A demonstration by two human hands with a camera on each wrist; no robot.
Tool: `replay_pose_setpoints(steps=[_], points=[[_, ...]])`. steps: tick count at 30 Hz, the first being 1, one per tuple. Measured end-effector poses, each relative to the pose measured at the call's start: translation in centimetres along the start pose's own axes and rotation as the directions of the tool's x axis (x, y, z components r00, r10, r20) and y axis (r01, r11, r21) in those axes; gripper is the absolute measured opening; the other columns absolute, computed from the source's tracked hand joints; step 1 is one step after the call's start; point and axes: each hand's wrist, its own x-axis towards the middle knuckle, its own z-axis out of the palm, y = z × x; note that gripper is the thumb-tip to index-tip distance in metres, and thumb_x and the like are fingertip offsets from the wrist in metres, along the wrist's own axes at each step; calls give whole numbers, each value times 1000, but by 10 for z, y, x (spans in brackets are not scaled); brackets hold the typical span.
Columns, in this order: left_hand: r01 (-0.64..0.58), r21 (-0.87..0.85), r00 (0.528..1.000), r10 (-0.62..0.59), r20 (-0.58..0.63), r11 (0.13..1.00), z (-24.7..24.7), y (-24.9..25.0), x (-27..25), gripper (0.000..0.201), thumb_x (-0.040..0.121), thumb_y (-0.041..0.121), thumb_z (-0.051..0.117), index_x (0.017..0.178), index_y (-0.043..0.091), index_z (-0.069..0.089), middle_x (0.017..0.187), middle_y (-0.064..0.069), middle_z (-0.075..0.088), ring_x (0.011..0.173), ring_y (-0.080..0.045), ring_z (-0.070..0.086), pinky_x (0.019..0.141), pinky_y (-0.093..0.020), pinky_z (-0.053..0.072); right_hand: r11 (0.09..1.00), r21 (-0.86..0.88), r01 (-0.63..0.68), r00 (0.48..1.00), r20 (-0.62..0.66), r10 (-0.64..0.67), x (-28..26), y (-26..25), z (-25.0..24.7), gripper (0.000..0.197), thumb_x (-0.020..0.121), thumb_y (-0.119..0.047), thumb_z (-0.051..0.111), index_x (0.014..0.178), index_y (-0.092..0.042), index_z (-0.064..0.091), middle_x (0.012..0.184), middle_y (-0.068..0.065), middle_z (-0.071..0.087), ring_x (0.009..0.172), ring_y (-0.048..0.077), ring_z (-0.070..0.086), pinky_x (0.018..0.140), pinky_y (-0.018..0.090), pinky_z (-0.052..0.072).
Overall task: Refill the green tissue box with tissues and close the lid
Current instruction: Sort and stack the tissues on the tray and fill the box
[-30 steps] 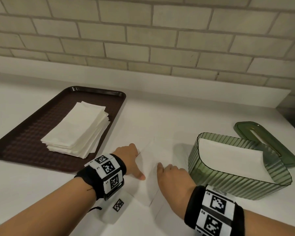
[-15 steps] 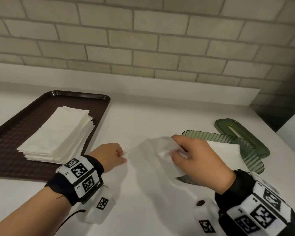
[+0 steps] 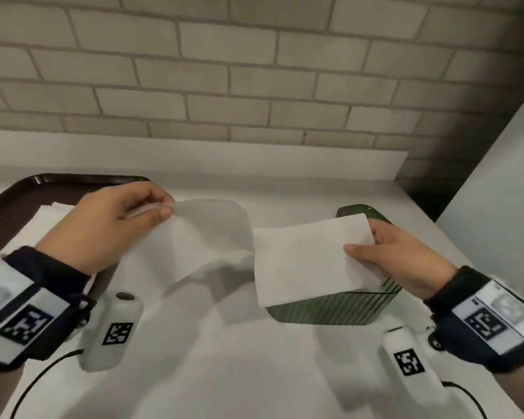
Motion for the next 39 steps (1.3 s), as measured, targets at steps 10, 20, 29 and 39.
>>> replay_pose_setpoints(steps=[10,20,29,39], points=[[-98,-115,995,95,-29,989,-2,49,33,17,82,48,52,91,36,61,78,16,65,68,-11,58,65,-35,46,880,-459,-119,989,-133,64,14,15,-11,48,88,-11,59,130,-9,38,95,-4,54,90,15,55,66,19,44],[-61,-214,972,106,210,975,58,93,69,14,83,44,56,78,34,63,82,6,64,82,-15,56,88,-41,45,763,-646,-10,1000,11,22,12,17,-12,72,90,-12,57,146,-16,13,87,-2,51,77,13,54,64,18,44],[-44,20,907,32,420,999,122,108,78,12,97,20,47,91,24,56,91,9,58,91,-10,52,83,-21,35,627,-752,201,977,108,-183,7,12,-42,41,93,-8,46,134,-16,44,131,3,45,109,19,54,91,23,43],[-12,68,820,-29,571,998,156,122,81,13,96,21,49,88,28,57,80,18,55,72,2,48,68,-11,37,938,-291,186,980,-16,-199,22,38,-58,47,85,-28,67,124,-25,40,61,-1,54,51,0,46,57,11,38]])
